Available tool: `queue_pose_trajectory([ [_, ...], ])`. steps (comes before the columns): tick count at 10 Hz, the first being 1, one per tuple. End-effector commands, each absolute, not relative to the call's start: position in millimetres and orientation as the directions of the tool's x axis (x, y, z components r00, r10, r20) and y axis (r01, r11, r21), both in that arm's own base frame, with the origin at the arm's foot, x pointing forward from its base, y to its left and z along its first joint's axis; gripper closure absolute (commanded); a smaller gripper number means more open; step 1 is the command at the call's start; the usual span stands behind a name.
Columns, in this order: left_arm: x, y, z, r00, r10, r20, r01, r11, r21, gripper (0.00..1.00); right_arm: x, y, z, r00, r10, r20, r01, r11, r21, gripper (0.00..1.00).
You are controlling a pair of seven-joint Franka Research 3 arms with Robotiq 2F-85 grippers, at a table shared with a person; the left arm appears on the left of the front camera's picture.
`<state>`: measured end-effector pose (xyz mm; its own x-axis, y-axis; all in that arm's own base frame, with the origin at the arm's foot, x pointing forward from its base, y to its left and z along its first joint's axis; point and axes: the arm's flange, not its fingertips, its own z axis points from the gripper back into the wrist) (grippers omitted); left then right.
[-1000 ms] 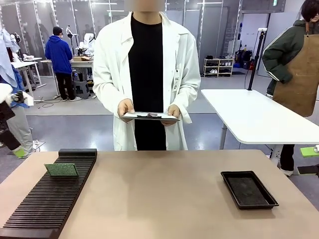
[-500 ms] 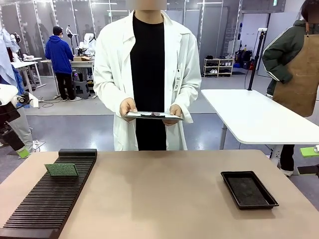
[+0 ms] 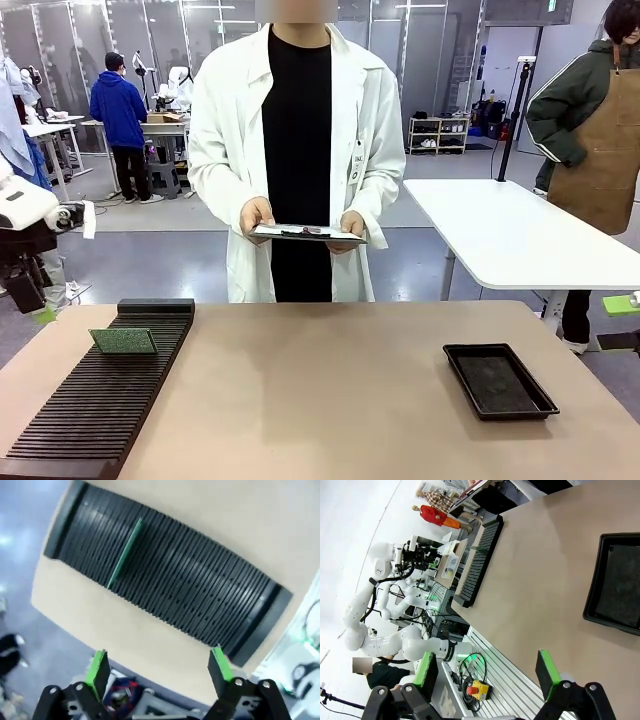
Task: Inspect the PCB.
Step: Pick up the Blank PCB and present it to the human.
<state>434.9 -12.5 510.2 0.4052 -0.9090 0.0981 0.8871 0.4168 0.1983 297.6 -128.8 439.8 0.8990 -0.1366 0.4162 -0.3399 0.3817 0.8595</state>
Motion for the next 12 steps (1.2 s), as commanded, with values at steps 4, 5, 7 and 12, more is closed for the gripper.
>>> queue_pose_trajectory([
  [4,479.1,5.7,480.4,0.137,-0.99,0.037,0.946,0.141,0.292,0.0,298.5,-130.4,440.2,0.892,-0.128,0.433,-0.36,0.377,0.854,0.0],
  [5,486.1,7.4,471.3,0.115,-0.993,0.041,0.945,0.122,0.305,0.0,298.5,-130.4,440.2,0.892,-0.128,0.433,-0.36,0.377,0.854,0.0],
  [7,496.4,10.9,450.5,0.048,-0.996,0.076,0.949,0.069,0.307,0.0,298.5,-130.4,440.2,0.892,-0.128,0.433,-0.36,0.377,0.854,0.0],
  [12,514.2,5.9,420.1,0.008,-0.998,0.065,0.935,0.03,0.353,0.0,298.5,-130.4,440.2,0.892,-0.128,0.433,-0.36,0.377,0.854,0.0],
])
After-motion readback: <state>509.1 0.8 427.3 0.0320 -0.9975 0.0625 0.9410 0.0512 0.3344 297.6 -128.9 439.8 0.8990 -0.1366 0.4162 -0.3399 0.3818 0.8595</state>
